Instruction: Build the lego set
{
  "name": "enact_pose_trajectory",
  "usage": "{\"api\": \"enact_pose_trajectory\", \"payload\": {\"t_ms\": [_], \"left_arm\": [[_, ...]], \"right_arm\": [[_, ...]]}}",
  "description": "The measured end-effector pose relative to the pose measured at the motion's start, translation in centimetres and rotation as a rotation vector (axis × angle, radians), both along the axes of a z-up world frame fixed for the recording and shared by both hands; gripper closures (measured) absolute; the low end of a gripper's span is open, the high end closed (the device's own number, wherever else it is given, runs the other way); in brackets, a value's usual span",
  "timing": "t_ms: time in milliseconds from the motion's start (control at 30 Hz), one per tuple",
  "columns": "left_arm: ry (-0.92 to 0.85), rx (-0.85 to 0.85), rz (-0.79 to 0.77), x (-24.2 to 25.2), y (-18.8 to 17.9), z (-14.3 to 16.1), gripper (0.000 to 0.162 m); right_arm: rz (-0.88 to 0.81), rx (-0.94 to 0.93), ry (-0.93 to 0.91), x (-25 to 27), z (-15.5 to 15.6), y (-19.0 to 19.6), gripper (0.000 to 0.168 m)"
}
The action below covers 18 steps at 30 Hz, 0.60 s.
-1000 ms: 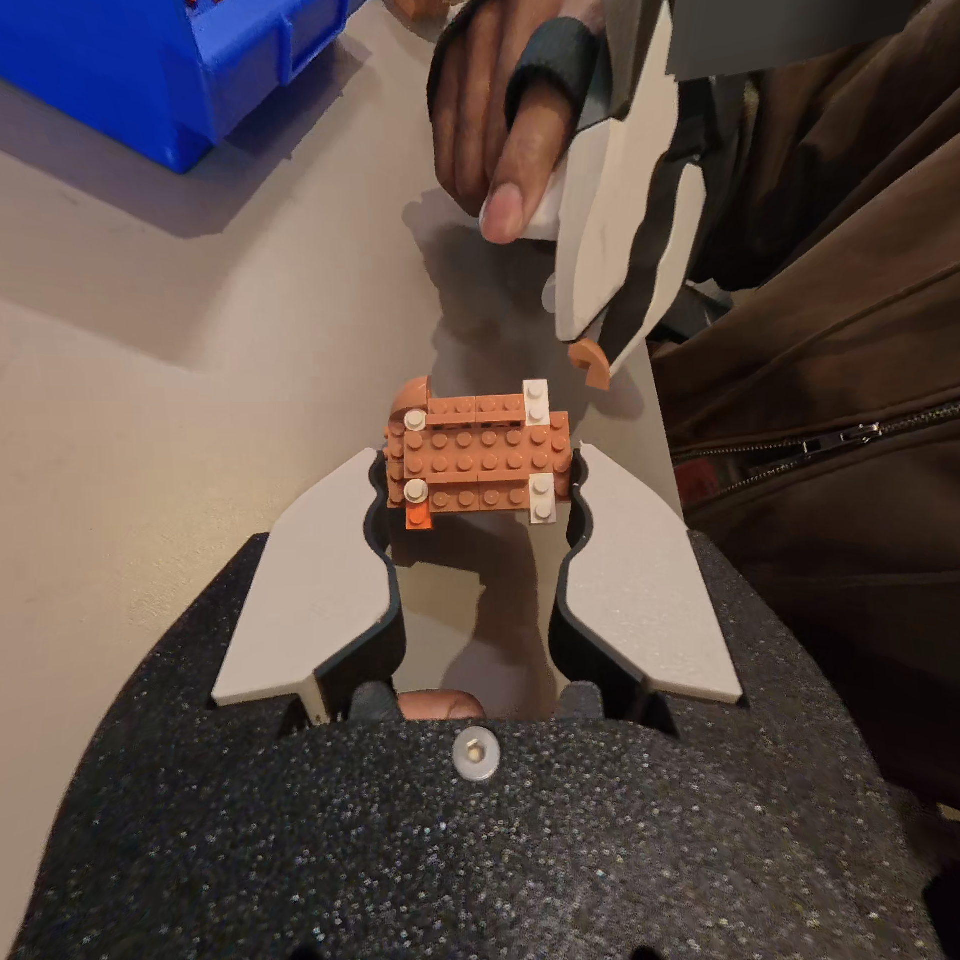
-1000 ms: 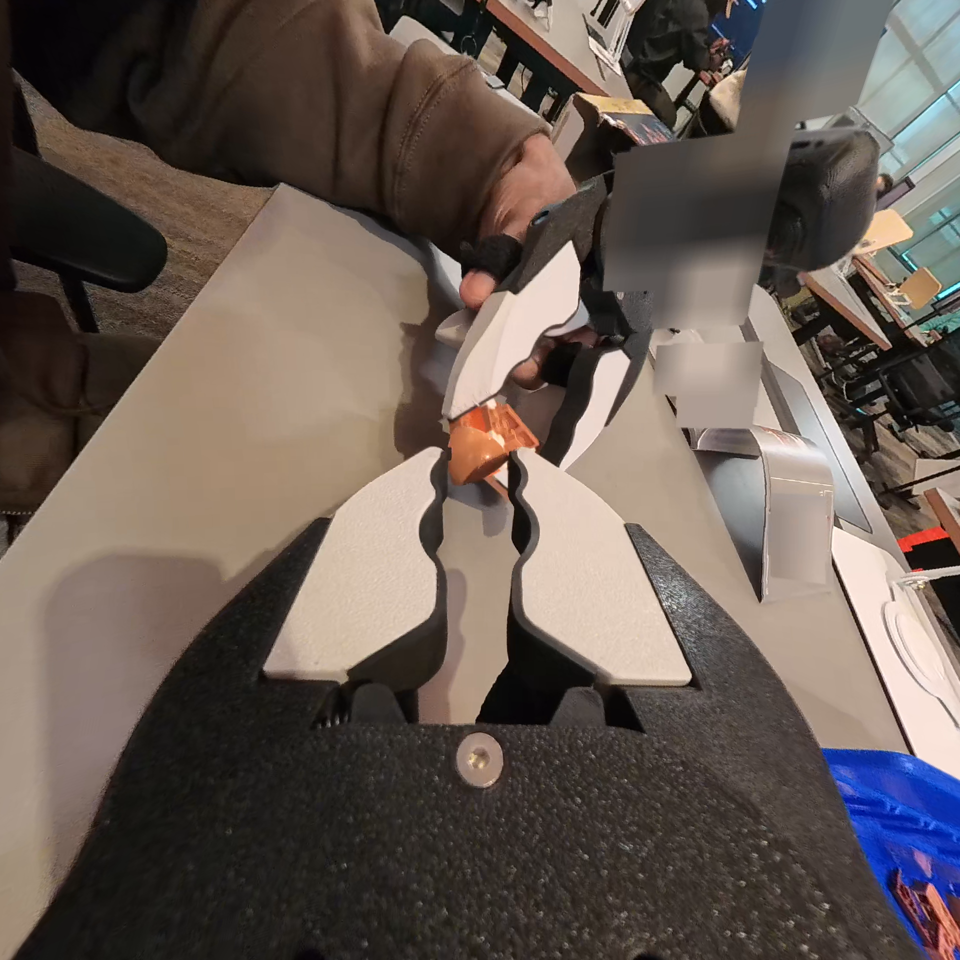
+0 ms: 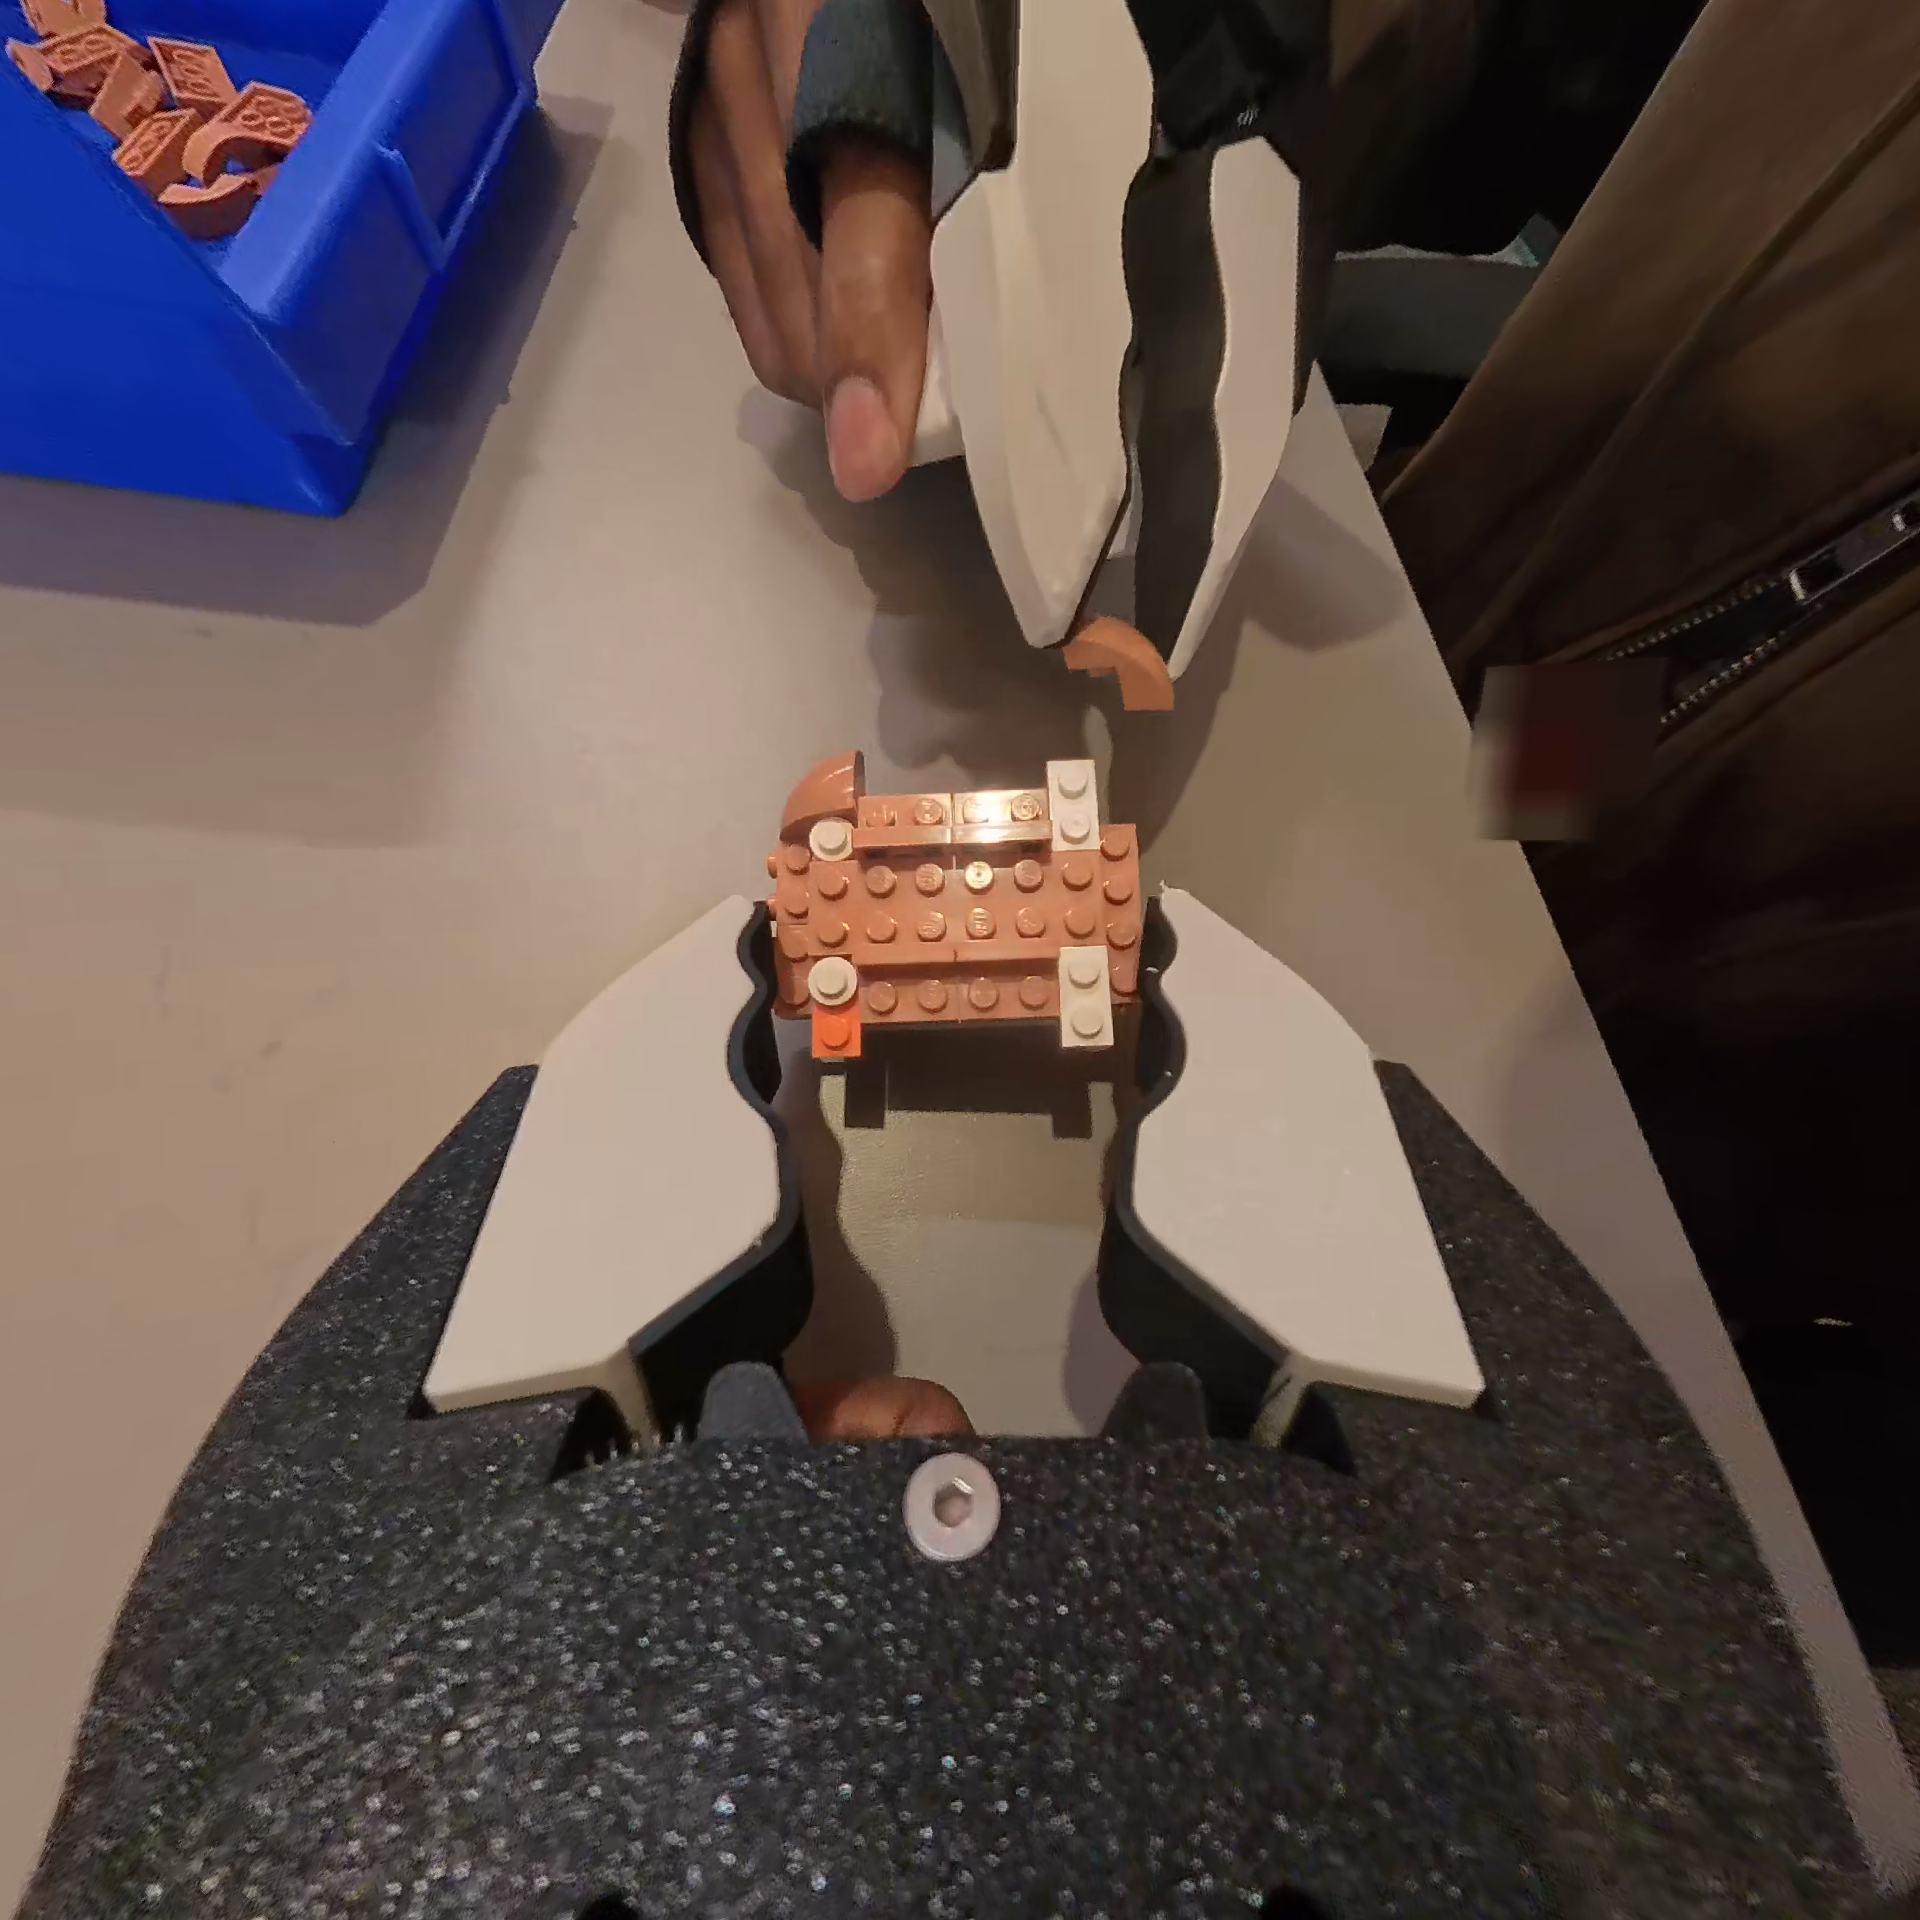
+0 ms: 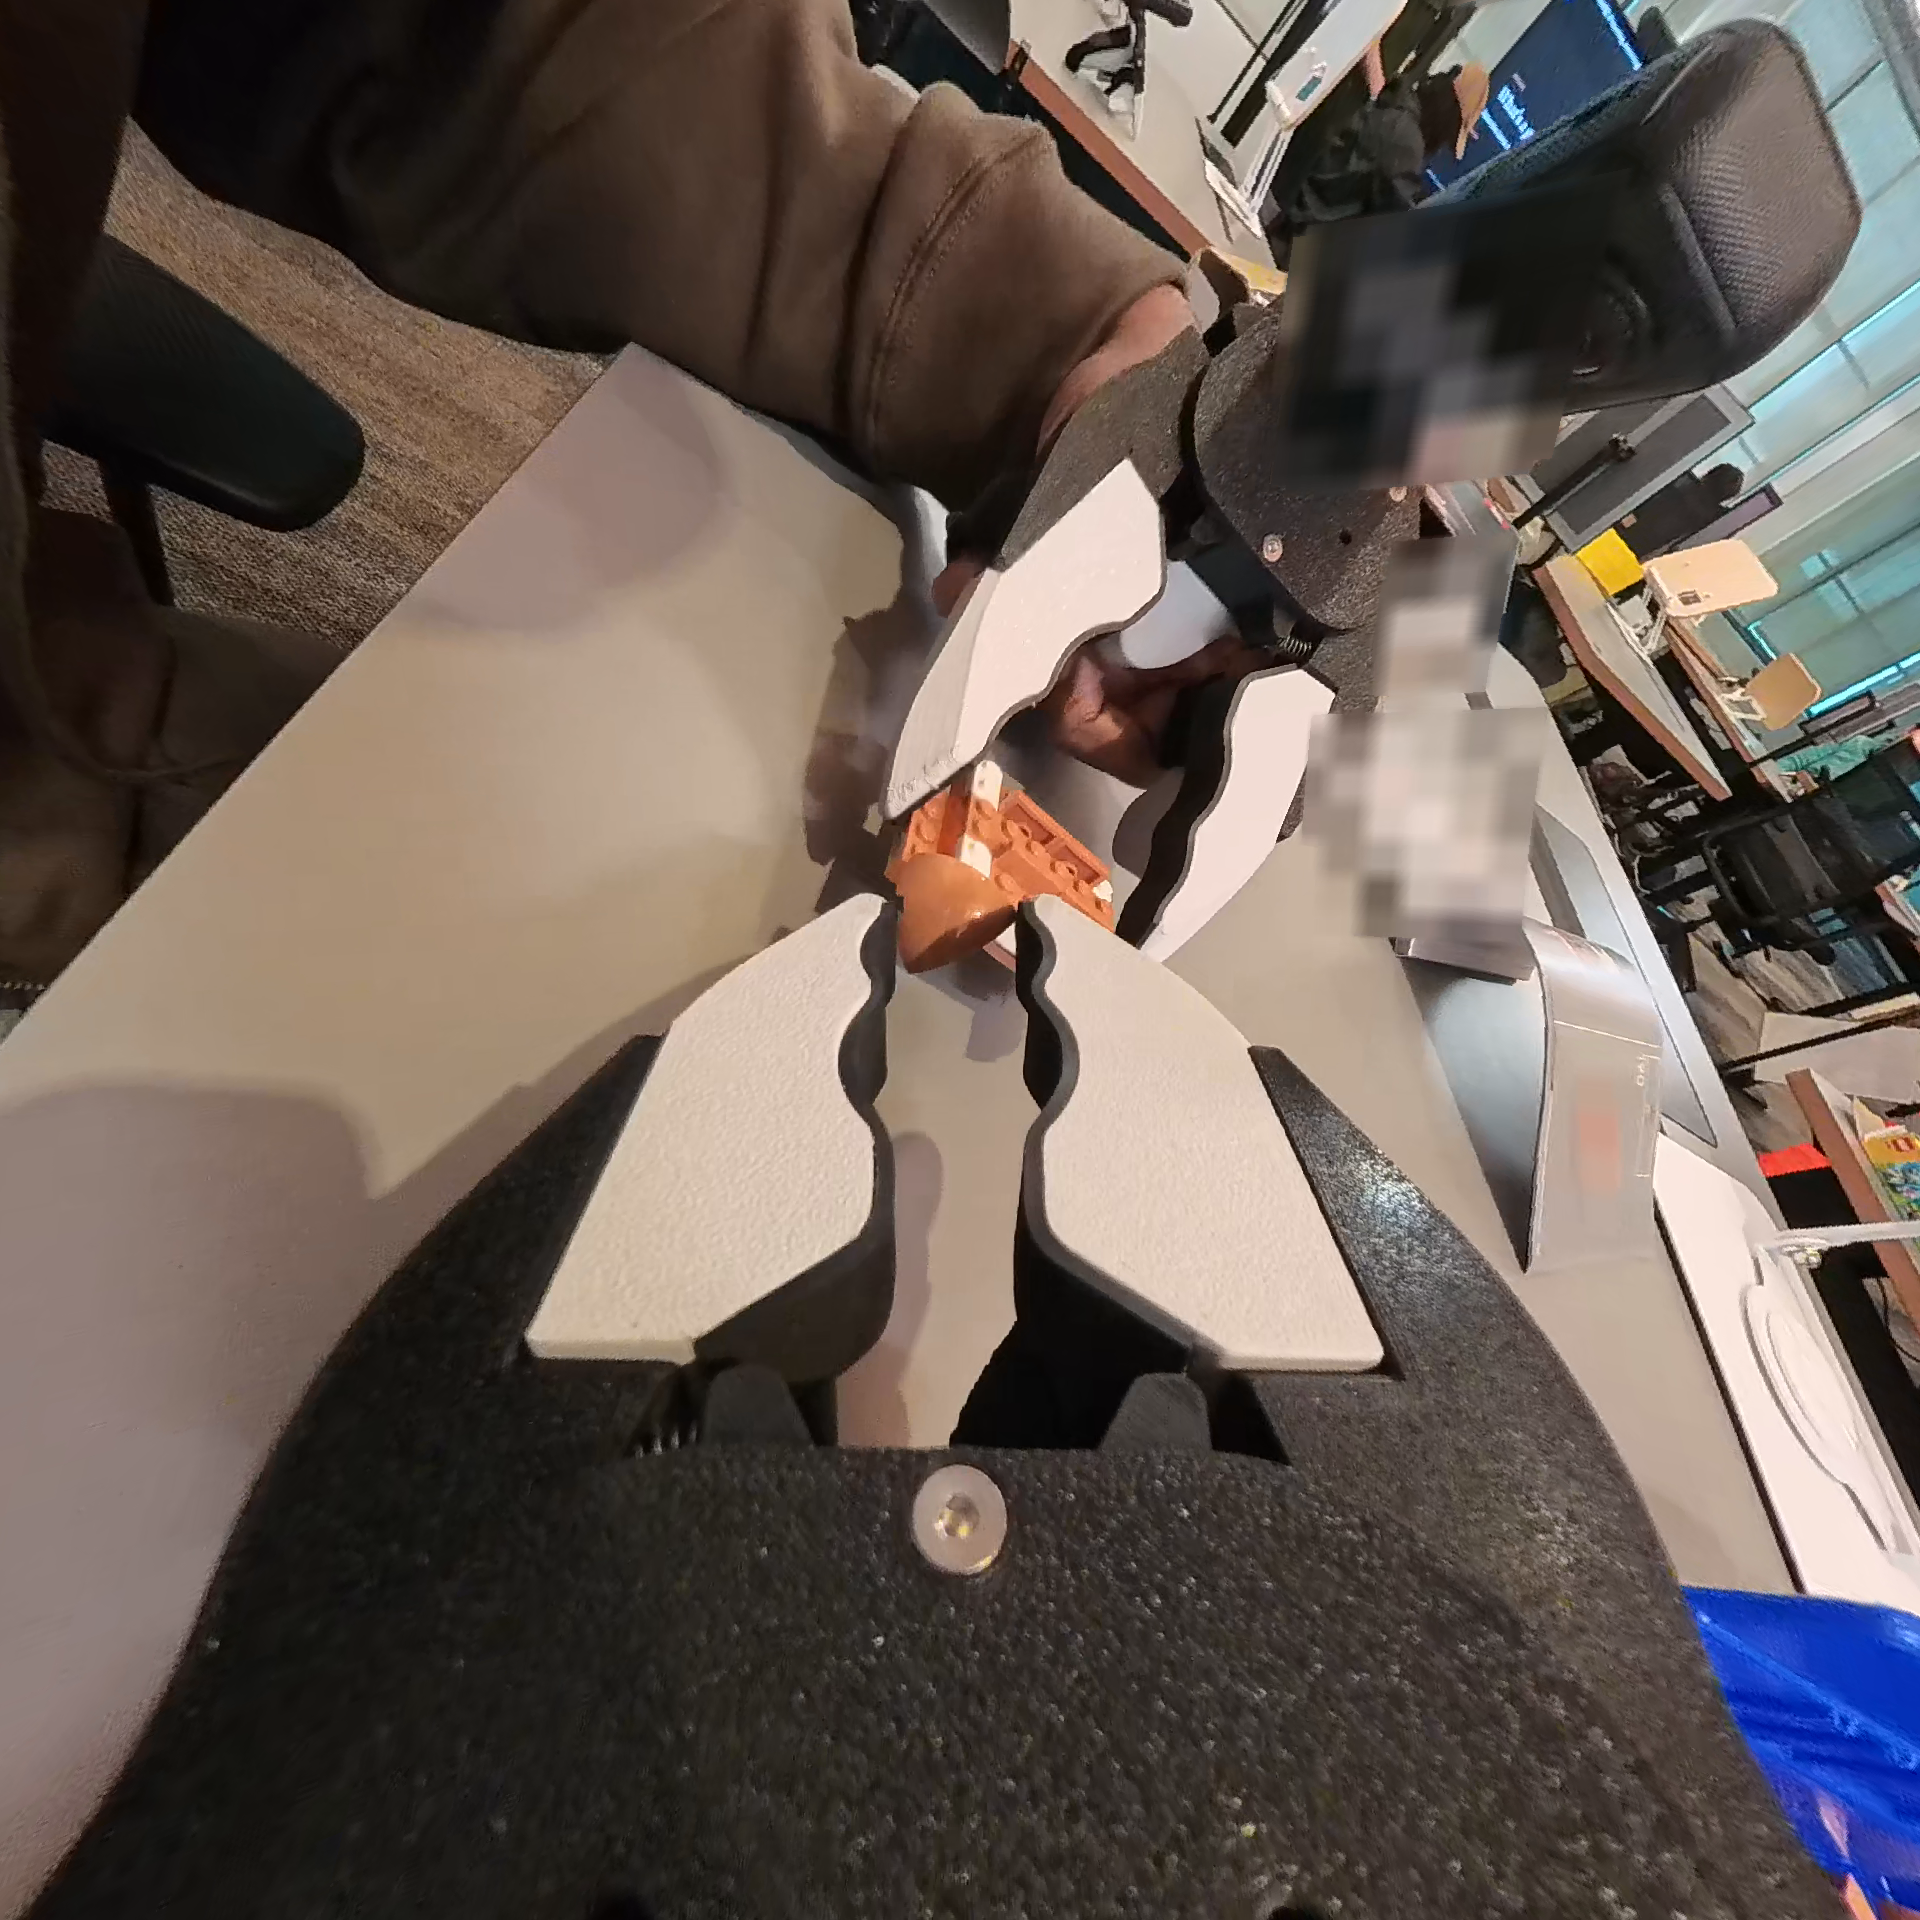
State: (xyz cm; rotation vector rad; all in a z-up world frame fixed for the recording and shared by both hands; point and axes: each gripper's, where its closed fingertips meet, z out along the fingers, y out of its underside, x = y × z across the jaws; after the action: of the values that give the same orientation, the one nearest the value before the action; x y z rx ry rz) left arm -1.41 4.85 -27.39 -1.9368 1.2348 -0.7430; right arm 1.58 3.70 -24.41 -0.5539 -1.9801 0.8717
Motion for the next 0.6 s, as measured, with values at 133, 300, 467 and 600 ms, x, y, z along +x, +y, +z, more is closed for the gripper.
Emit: {"api": "enact_pose_trajectory", "payload": {"t_ms": [133, 300, 467, 600], "left_arm": [[0.028, 0.013, 0.010, -0.2, 0.2, -0.4, 0.094], [0.036, 0.021, 0.045, -0.6, 0.8, -0.6, 0.094], [0.063, 0.032, 0.075, -1.2, 1.4, -1.0, 0.094], [0.137, 0.043, 0.051, -1.7, 1.3, -1.9, 0.094]], "right_arm": [[-0.016, 0.008, -0.003, -0.1, -0.3, 0.3, 0.146], [-0.043, 0.008, -0.001, -0.3, -0.5, 0.8, 0.146], [-0.074, -0.014, -0.008, -0.6, -0.6, 1.6, 0.146], [-0.089, -0.030, -0.021, -0.7, -0.8, 2.0, 0.146]]}}
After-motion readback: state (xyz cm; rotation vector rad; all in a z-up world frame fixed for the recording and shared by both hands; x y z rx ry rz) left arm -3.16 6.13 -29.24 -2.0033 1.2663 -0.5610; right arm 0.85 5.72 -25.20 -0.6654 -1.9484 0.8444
